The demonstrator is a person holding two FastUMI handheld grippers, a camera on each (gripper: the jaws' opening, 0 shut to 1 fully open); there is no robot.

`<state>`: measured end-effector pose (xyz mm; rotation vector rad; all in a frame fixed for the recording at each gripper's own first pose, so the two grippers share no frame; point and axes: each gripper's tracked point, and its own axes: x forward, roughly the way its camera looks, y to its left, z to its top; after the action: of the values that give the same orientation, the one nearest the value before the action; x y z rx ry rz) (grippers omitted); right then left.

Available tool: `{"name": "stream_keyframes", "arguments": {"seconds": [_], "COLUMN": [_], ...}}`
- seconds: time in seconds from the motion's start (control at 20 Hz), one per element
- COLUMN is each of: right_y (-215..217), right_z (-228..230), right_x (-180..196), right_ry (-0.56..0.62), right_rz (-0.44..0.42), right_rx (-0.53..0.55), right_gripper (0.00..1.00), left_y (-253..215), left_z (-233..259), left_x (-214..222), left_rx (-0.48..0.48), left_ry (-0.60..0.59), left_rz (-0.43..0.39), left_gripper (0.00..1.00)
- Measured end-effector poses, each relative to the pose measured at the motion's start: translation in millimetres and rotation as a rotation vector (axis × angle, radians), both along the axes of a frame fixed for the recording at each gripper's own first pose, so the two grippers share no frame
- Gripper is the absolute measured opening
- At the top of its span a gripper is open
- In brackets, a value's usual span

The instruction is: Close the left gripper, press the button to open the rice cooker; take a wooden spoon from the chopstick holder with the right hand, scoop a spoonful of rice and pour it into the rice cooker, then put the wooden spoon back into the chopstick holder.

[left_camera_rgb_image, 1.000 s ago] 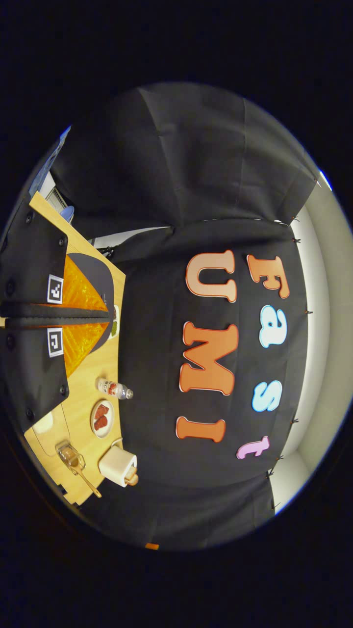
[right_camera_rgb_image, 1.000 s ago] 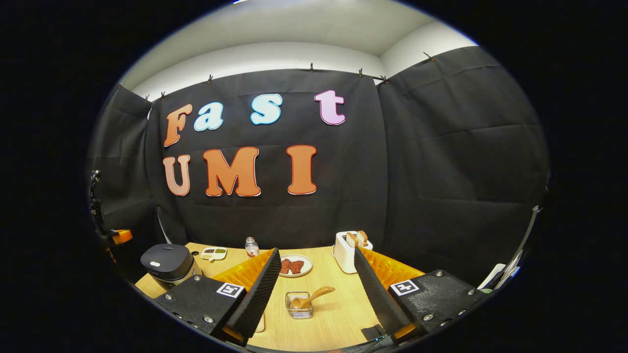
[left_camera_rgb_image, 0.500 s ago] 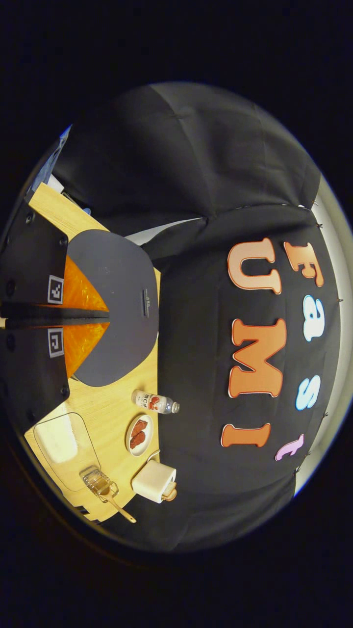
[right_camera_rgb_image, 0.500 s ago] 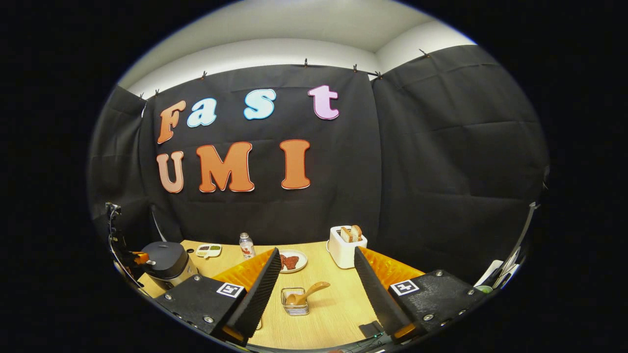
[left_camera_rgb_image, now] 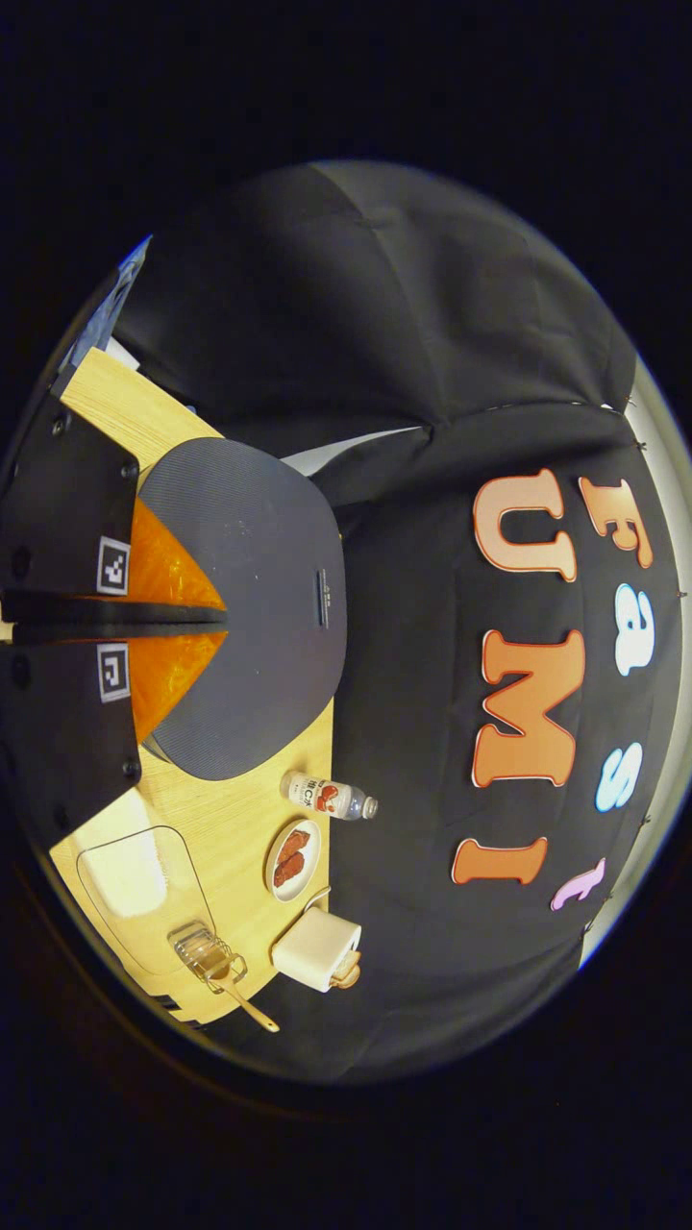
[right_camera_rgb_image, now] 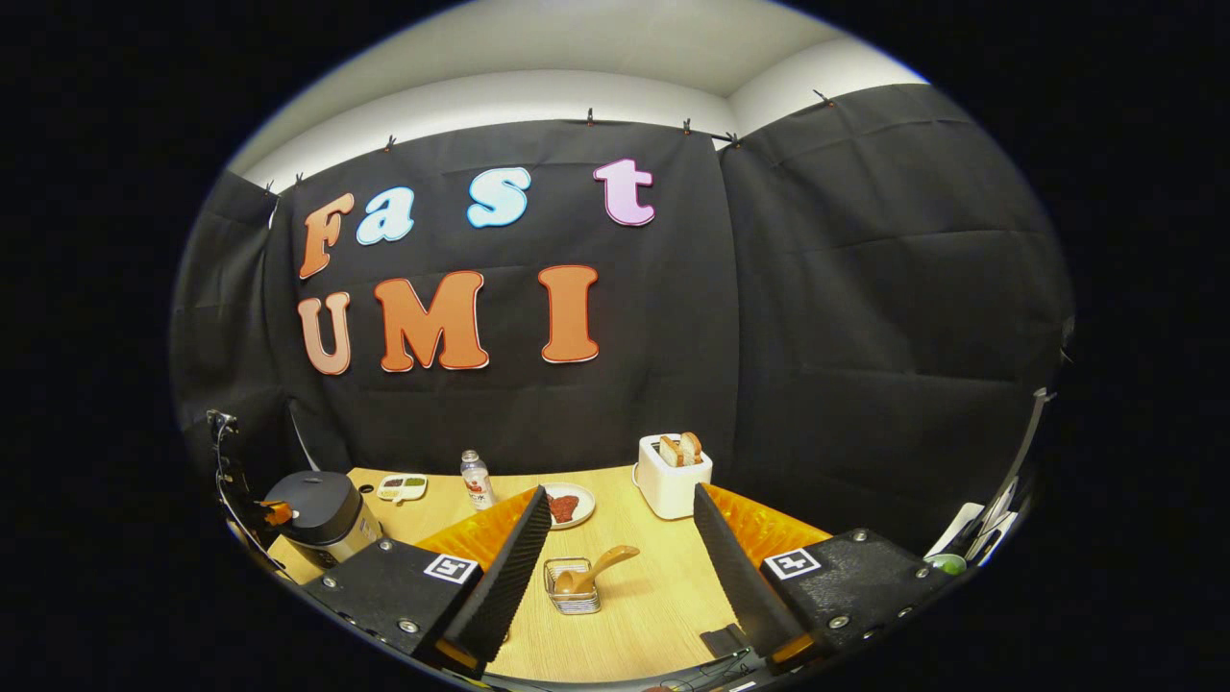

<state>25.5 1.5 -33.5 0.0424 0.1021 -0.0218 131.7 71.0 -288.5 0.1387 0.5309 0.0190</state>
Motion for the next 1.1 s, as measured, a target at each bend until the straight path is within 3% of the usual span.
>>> {"name": "stream_keyframes", "arguments": {"seconds": [0.35, 0.4, 0.65, 1.1], "right_y": [-9.8, -11.9, -19.6, -15.9], "right_z": [-2.5, -1.0, -4.2, -23.4], "right_x": [-1.5, -0.8, 3.9, 28.2], "right_ry": [-0.010, -0.018, -0.038, -0.050], "right_rz": [-0.004, -0.005, -0.009, 0.017], "right_rx": [0.008, 0.013, 0.021, 0.012], "right_gripper": [0.93, 0.93, 0.93, 0.93], "left_y": [-0.8, -1.9, -7.9, -24.2], "left_z": [25.1, 36.0, 134.2, 219.4], "left_x": [-0.5, -0.1, 5.8, -28.0], "left_rx": [-0.044, -0.035, 0.014, -0.076], "left_ry": [-0.047, -0.066, -0.277, -0.376], "left_rz": [0.005, 0.011, 0.013, 0.017], "left_gripper": [0.01, 0.05, 0.04, 0.04]}}
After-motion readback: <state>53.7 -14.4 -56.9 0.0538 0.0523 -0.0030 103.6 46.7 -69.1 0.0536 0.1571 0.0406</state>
